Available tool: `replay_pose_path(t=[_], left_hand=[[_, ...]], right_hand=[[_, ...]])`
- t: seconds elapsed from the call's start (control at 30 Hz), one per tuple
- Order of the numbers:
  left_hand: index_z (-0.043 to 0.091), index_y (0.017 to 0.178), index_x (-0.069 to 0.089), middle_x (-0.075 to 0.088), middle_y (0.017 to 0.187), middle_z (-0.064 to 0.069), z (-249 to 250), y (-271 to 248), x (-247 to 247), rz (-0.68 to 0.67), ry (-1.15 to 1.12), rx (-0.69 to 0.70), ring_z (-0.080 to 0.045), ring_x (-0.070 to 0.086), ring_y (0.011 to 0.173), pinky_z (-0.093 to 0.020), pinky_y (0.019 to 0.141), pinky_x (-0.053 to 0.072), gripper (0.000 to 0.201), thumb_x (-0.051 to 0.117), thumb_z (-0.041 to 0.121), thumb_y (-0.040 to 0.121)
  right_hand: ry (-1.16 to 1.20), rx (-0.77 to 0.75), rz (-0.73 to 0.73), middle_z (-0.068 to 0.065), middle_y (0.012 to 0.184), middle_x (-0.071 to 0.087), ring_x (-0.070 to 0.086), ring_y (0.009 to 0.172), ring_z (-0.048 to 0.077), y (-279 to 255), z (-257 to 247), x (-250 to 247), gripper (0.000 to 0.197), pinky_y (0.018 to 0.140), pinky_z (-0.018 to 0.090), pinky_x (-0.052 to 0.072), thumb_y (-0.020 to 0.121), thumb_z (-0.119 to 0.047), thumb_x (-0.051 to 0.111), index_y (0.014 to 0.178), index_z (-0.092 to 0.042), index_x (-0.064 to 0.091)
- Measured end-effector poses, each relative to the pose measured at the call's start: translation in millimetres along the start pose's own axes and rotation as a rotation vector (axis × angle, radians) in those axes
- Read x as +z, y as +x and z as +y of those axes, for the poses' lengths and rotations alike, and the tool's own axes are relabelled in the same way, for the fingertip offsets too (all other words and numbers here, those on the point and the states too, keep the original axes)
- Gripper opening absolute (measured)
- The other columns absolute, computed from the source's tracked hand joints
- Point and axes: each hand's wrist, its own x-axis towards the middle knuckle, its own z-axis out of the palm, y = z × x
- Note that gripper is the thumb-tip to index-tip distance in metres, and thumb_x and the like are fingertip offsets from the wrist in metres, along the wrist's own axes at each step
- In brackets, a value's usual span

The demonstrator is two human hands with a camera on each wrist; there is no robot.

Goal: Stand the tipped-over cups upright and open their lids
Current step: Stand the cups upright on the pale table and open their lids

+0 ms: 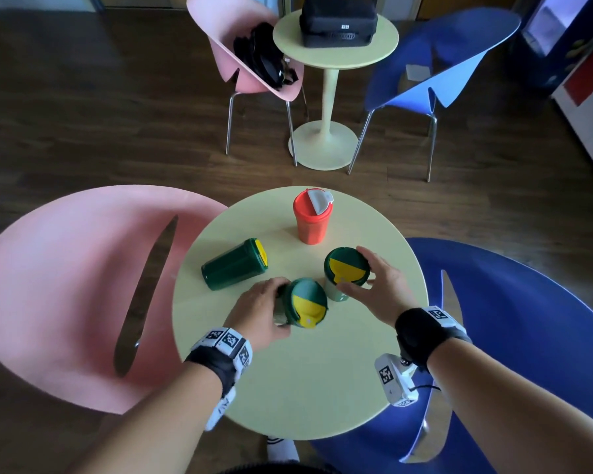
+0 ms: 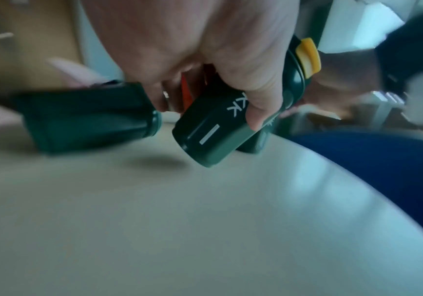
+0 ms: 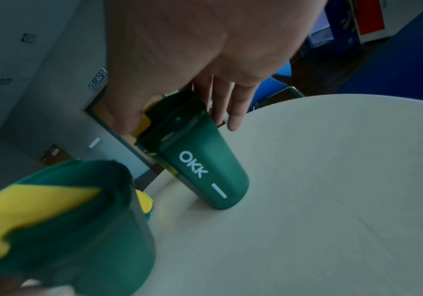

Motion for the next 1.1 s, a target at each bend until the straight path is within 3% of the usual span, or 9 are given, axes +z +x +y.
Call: replay_pose_path(t=[0.13,0.23,0.37,0.53,0.67,0.8,0.87,1.0,1.1], left_hand=[[0.021,0.133,0.047,0.069,0.114,0.002,6,7,16,0.085,-0.219,-0.206,-0.024,0.065,0.101,-0.026,0.077,0.046,0.075,0.083,0.032,0.068],[0.022,0.134,0.045,0.073,0.111,0.002,9,11,30,0.090,-0.298,-0.228,-0.026,0.068,0.100,-0.024,0.076,0.046,0.076,0.085,0.028,0.069],[0.028,0.134,0.042,0.072,0.111,0.007,9,13,38,0.085,-0.352,-0.262,-0.022,0.070,0.100,-0.033,0.083,0.056,0.081,0.085,0.039,0.066],[0.030,0.146,0.043,0.056,0.136,0.005,-10,7,26,0.007,-0.317,-0.214,-0.015,0.062,0.115,-0.039,0.098,0.054,0.088,0.081,0.037,0.067],[0.020,0.142,0.052,0.060,0.124,-0.002,-33,4,-12,0.096,-0.224,-0.243,-0.020,0.061,0.114,-0.039,0.098,0.052,0.069,0.078,0.016,0.078],[0.021,0.130,0.062,0.063,0.116,0.000,-43,30,-51,0.253,-0.003,-0.180,-0.025,0.053,0.112,-0.037,0.090,0.048,0.053,0.077,0.026,0.080],[0.020,0.131,0.061,0.060,0.124,-0.004,-45,50,-61,0.238,0.117,-0.180,-0.029,0.049,0.118,-0.041,0.093,0.048,0.057,0.079,0.033,0.079],[0.017,0.145,0.047,0.048,0.148,-0.005,-52,80,-63,0.083,0.295,-0.167,-0.030,0.041,0.136,-0.044,0.109,0.041,0.085,0.082,0.047,0.074],[0.017,0.150,0.037,0.041,0.155,-0.004,-56,92,-59,-0.005,0.331,-0.204,-0.029,0.037,0.141,-0.045,0.111,0.040,0.098,0.081,0.053,0.071]], right_hand=[[-0.021,0.013,-0.028,-0.006,0.140,0.060,0.059,0.123,0.014,2,2,-1,0.093,0.102,0.040,0.053,0.071,-0.060,0.078,0.150,-0.024,0.044],[-0.016,0.023,-0.044,-0.006,0.141,0.060,0.059,0.124,0.014,3,3,-1,0.095,0.102,0.040,0.053,0.070,-0.064,0.076,0.151,-0.025,0.043],[-0.006,0.022,-0.048,-0.005,0.140,0.061,0.059,0.123,0.014,4,3,-1,0.095,0.103,0.040,0.053,0.070,-0.061,0.077,0.151,-0.024,0.043],[0.002,0.035,-0.054,-0.006,0.138,0.061,0.060,0.123,0.014,3,3,-2,0.094,0.104,0.040,0.053,0.071,-0.063,0.077,0.151,-0.028,0.042],[-0.007,0.043,-0.049,-0.007,0.137,0.062,0.061,0.121,0.014,2,1,-3,0.092,0.103,0.039,0.053,0.072,-0.063,0.077,0.151,-0.030,0.042],[0.003,0.080,-0.052,-0.008,0.138,0.061,0.063,0.118,0.015,2,-2,-2,0.090,0.103,0.038,0.052,0.075,-0.054,0.082,0.152,-0.032,0.041],[0.008,0.076,-0.055,-0.008,0.138,0.061,0.062,0.119,0.014,2,-2,-2,0.091,0.103,0.038,0.052,0.074,-0.055,0.081,0.152,-0.031,0.041],[0.011,0.072,-0.065,-0.009,0.136,0.062,0.060,0.122,0.012,3,2,-2,0.093,0.103,0.039,0.053,0.071,-0.058,0.080,0.151,-0.031,0.041],[0.027,0.084,-0.073,-0.012,0.138,0.061,0.059,0.123,0.010,3,2,-1,0.096,0.103,0.038,0.053,0.067,-0.065,0.076,0.151,-0.034,0.040]])
